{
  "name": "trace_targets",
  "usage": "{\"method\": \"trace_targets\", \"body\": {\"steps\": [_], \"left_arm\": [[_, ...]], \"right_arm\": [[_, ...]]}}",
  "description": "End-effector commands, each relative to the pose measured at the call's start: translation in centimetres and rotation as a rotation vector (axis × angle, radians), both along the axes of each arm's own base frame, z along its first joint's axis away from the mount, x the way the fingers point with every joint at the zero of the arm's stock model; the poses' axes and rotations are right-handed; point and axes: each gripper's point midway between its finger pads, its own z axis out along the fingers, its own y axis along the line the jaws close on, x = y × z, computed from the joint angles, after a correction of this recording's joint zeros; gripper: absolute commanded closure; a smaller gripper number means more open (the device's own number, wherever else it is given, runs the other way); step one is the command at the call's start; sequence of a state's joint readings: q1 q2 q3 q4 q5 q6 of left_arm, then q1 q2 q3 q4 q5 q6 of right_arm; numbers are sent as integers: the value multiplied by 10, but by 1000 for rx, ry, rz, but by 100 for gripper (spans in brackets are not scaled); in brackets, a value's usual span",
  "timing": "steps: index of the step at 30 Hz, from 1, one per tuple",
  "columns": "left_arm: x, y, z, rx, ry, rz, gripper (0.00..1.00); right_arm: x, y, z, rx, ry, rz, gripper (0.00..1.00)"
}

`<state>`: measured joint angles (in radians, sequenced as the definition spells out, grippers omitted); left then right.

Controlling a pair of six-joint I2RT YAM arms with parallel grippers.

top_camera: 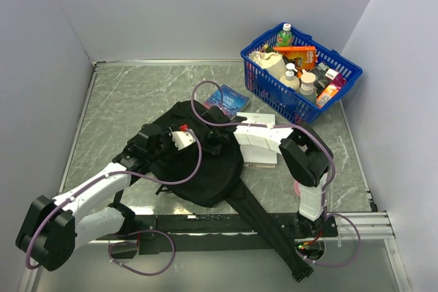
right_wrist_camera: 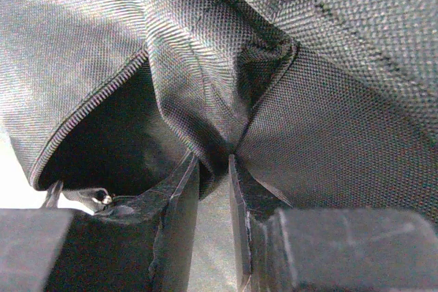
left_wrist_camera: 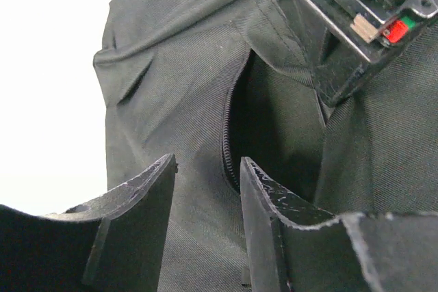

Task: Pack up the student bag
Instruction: Unzip the student bag at the center of the board.

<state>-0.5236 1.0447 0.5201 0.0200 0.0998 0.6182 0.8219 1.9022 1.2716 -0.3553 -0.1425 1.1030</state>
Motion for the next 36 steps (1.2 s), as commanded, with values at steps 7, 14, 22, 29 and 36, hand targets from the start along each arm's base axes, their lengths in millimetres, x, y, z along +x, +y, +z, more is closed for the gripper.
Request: {"method": "trace_targets", "body": {"steps": [7, 14, 22, 29, 36], "left_arm": [[-9, -18, 14, -74, 54, -56, 37], [4, -12, 11, -45, -32, -11, 31], [13, -8, -2, 55, -81, -43, 36], [18, -3, -11, 103, -85, -29, 39], [34, 2, 9, 64, -99, 55, 95]], "right_arm": [[-7, -13, 0, -58, 1, 3, 70], [-9, -11, 1, -56, -7, 10, 70], [-11, -11, 5, -49, -11, 19, 70], [-11, -10, 9, -37, -19, 20, 70], [-14, -15, 9, -30, -30, 14, 70]]}}
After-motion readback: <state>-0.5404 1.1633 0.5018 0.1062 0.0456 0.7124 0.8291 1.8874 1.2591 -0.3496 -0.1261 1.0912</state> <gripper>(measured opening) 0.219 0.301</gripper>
